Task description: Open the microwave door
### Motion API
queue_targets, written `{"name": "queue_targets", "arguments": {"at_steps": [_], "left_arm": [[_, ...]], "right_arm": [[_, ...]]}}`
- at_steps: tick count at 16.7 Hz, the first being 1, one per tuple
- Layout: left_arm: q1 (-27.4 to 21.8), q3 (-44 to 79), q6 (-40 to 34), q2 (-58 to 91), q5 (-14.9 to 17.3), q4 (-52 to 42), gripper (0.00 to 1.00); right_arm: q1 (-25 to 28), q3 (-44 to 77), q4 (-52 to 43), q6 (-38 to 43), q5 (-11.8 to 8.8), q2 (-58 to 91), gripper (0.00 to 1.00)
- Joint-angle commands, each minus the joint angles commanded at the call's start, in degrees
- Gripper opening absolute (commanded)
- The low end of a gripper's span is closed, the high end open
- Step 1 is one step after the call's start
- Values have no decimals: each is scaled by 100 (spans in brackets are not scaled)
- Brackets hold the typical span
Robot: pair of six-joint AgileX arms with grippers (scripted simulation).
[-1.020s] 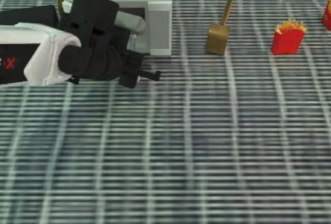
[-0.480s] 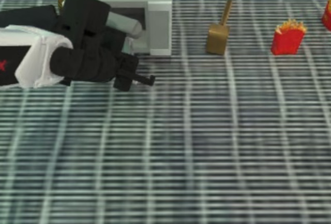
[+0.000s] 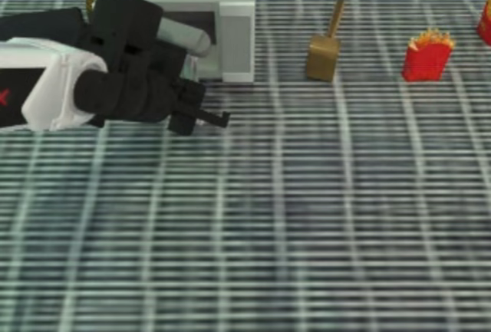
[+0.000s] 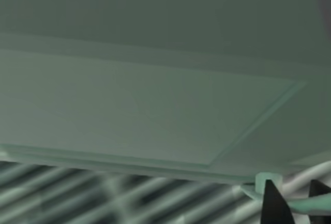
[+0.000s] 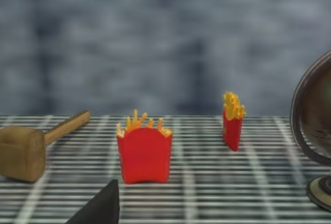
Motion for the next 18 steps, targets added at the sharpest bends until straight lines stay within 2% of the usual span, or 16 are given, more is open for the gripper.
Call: {"name": "queue_targets", "arguments": {"at_steps": [15,18], "left_arm": [[0,0,0,0,0,0,0],[-10,-25,36,-14,91,-13,0]], "right_arm": [[0,0,0,0,0,0,100],[0,0,0,0,0,0,100]]}}
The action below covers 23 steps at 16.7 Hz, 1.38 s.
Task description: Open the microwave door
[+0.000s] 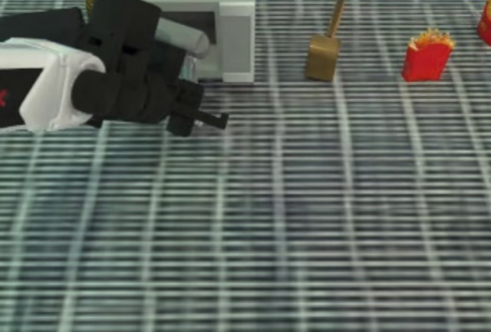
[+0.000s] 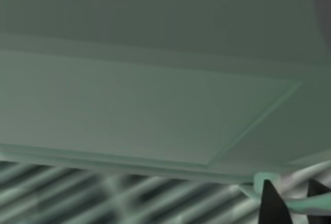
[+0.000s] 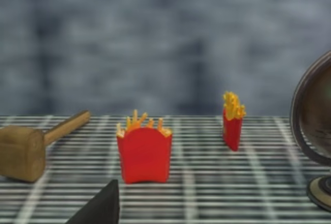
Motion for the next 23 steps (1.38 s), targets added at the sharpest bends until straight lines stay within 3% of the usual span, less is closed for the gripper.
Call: {"name": "queue_targets", "arguments": {"at_steps": [6,23], "left_arm": [[177,-146,358,-132,245,-3,0],[179,-148,362,-133,248,-4,0]], "right_arm": [[0,0,0,0,0,0,100],[0,0,0,0,0,0,100]]}}
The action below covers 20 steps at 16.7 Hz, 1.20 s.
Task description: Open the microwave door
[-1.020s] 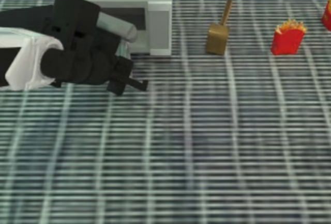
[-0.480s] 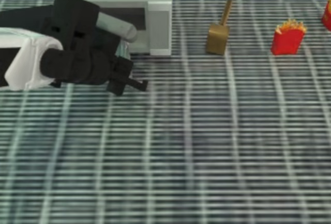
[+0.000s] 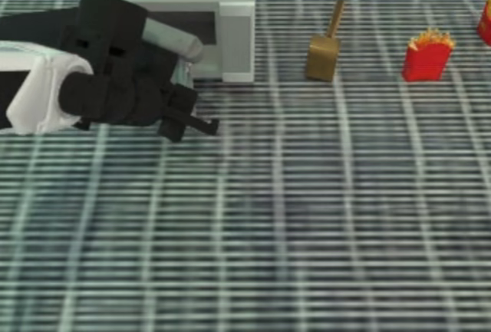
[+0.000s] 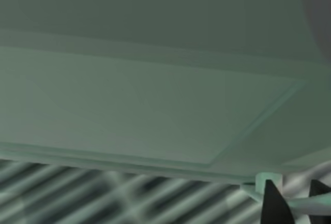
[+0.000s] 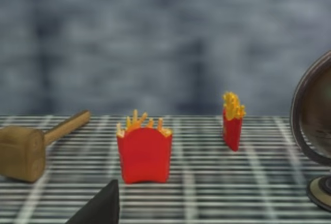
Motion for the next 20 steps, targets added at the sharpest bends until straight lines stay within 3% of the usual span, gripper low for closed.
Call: {"name": "queue_targets", "arguments": {"at_steps": [7,16,20], "left_arm": [[0,0,0,0,0,0,0],[188,-141,427,-130,355,-58,0],[193,-145,438,-132,362,-60,0]], "right_arm": [[0,0,0,0,0,0,100],[0,0,0,0,0,0,100],[0,0,0,0,0,0,100]]}}
